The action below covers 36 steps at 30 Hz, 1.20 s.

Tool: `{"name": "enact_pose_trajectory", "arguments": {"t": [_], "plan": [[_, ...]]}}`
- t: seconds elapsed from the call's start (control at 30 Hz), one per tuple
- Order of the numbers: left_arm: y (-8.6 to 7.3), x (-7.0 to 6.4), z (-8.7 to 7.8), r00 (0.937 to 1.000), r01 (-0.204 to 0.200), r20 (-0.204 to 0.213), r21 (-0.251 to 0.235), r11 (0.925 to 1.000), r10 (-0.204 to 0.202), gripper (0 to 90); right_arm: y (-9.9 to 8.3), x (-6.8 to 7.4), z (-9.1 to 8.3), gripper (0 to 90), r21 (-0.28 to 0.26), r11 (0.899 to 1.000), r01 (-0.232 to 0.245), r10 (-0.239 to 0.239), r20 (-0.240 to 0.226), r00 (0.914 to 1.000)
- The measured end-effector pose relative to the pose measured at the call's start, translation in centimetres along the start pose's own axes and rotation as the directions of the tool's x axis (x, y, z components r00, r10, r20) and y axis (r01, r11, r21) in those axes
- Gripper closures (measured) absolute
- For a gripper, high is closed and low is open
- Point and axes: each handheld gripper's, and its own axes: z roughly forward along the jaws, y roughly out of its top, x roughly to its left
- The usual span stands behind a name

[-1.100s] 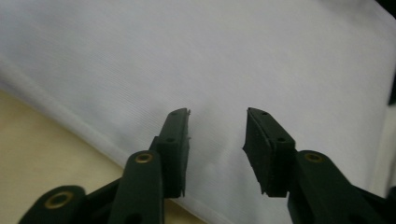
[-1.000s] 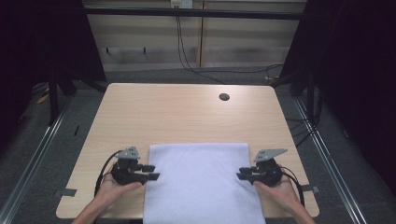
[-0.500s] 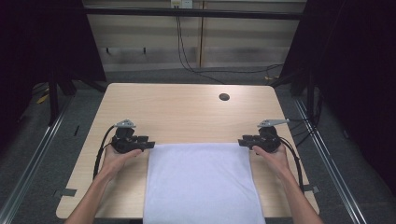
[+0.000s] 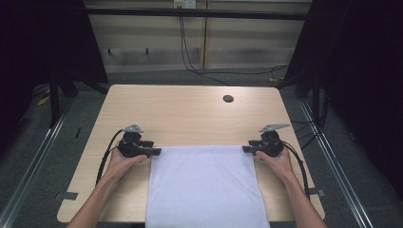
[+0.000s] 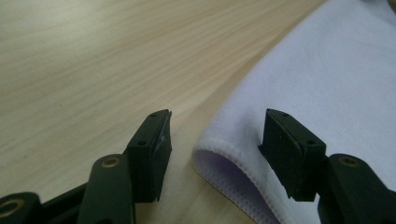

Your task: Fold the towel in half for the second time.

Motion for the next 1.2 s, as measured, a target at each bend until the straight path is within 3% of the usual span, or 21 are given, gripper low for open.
{"name": "enact_pose_trajectory", "arguments": {"t": [0.07, 0.1, 0.13, 0.2, 0.3, 0.43, 0.5, 0.7, 0.8, 0.93, 1.03, 1.1, 1.13, 1.17, 1.2], "plan": [[-0.2, -0.2, 0.1, 0.9998, -0.019, -0.001, 0.009, 0.9998, 0.019, 52.5, -0.1, 0.1, 0.3, 59.1, 0.012, 1.000, 0.008, -0.008, -0.001, 1.0000], [-0.2, -0.4, 0.0, 0.9995, -0.030, -0.006, 0.022, 0.9993, 0.030, 68.0, 0.0, 0.2, 0.3, 65.6, 0.021, 1.000, 0.007, -0.007, -0.004, 1.0000], [-0.3, -0.5, -0.1, 0.9989, -0.045, 0.014, 0.006, 0.9989, 0.045, 78.9, 0.0, 0.2, 0.2, 72.5, 0.026, 1.000, 0.003, -0.003, -0.013, 0.9999], [-0.2, -0.6, -0.2, 0.9985, -0.053, 0.016, 0.010, 0.9985, 0.053, 85.4, -0.1, 0.2, 0.1, 82.6, 0.031, 1.000, 0.002, -0.001, -0.037, 0.9993], [0.1, -0.2, -0.8, 0.9990, -0.020, 0.040, -0.043, 0.9989, 0.021, 86.0, 0.2, 0.1, -0.3, 86.2, 0.011, 1.000, -0.014, 0.014, -0.044, 0.9989], [1.3, 0.1, -1.6, 0.9990, -0.015, 0.040, -0.082, 0.9965, 0.019, 86.4, 0.9, -0.3, -1.0, 86.7, -0.027, 0.999, -0.029, 0.028, -0.053, 0.9982], [2.7, 0.1, -2.4, 0.9993, -0.019, 0.028, -0.139, 0.9901, 0.023, 86.5, 1.8, -0.6, -1.7, 86.8, -0.067, 0.997, -0.031, 0.027, -0.047, 0.9985], [4.3, 0.5, -3.2, 0.9996, -0.028, 0.000, -0.172, 0.9847, 0.028, 86.6, 3.8, -1.0, -3.0, 86.9, -0.123, 0.992, -0.023, 0.019, -0.031, 0.9993], [6.0, 1.0, -3.5, 0.9994, -0.029, -0.023, -0.205, 0.9784, 0.024, 86.6, 5.5, -1.4, -3.8, 87.1, -0.164, 0.986, -0.018, 0.014, -0.021, 0.9997], [7.8, 0.9, -4.0, 0.9979, -0.051, -0.050, -0.224, 0.9732, 0.040, 86.6, 7.0, -1.8, -4.3, 87.2, -0.178, 0.984, -0.005, 0.005, 0.003, 1.0000], [8.6, 0.4, -4.8, 0.9972, -0.069, -0.045, -0.242, 0.9677, 0.060, 86.6, 8.0, -2.1, -5.0, 87.1, -0.200, 0.980, 0.000, 0.003, 0.016, 0.9999], [9.4, -1.0, -6.5, 0.9916, -0.128, -0.050, -0.267, 0.9551, 0.119, 86.6, 8.4, -1.9, -5.9, 87.2, -0.226, 0.974, 0.013, -0.011, 0.009, 0.9999], [9.4, -1.0, -6.5, 0.9916, -0.128, -0.050, -0.267, 0.9551, 0.119, 86.6, 8.6, -1.7, -6.4, 87.3, -0.239, 0.971, 0.022, -0.019, 0.013, 0.9997], [9.5, -1.5, -7.5, 0.9926, -0.121, -0.027, -0.306, 0.9444, 0.118, 86.6, 8.6, -1.6, -7.0, 87.3, -0.255, 0.966, 0.026, -0.025, 0.008, 0.9997], [9.5, -1.7, -7.9, 0.9921, -0.125, -0.027, -0.312, 0.9417, 0.122, 86.6, 8.6, -1.5, -7.5, 87.3, -0.269, 0.963, 0.024, -0.025, 0.001, 0.9997]]}}
